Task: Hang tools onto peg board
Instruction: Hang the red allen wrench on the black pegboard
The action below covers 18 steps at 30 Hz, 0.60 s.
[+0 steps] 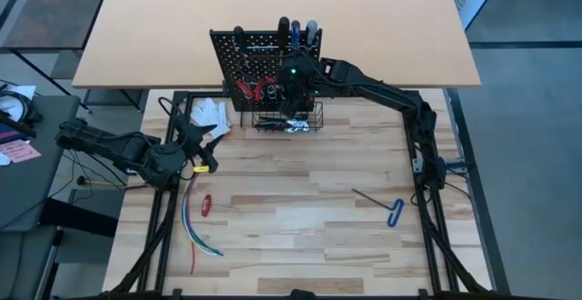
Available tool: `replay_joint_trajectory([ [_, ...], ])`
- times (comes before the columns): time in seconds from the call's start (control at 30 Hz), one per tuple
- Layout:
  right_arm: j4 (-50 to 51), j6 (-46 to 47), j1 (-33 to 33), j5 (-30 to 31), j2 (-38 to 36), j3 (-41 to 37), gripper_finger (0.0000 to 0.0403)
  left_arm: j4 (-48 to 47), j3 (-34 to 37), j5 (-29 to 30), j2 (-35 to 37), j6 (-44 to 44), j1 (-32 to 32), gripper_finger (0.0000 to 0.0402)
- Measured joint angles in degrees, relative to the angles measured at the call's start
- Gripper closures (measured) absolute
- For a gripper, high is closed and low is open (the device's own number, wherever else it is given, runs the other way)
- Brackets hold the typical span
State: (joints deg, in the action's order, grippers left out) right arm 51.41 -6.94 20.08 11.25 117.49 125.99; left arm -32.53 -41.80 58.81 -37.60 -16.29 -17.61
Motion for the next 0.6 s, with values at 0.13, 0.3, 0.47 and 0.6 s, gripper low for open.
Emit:
replay_joint_trajectory([
  [0.13,0.44,1.29,0.49,-0.02,0.00,0.00,0.0357,0.01,0.00,0.00,0.00,-0.02,0.00,0.0242],
  [0.3,-0.20,1.51,0.69,-0.02,0.00,0.00,0.0357,0.02,0.00,0.01,0.00,-0.02,0.00,0.0242],
  [0.47,-0.71,1.51,0.67,-0.02,-0.02,0.00,0.0356,0.04,0.00,0.01,0.00,-0.02,0.00,0.0242],
  [0.6,-0.18,1.42,0.69,-0.70,-0.02,-0.02,0.0356,0.04,0.00,0.02,0.00,-0.02,0.00,0.0242],
])
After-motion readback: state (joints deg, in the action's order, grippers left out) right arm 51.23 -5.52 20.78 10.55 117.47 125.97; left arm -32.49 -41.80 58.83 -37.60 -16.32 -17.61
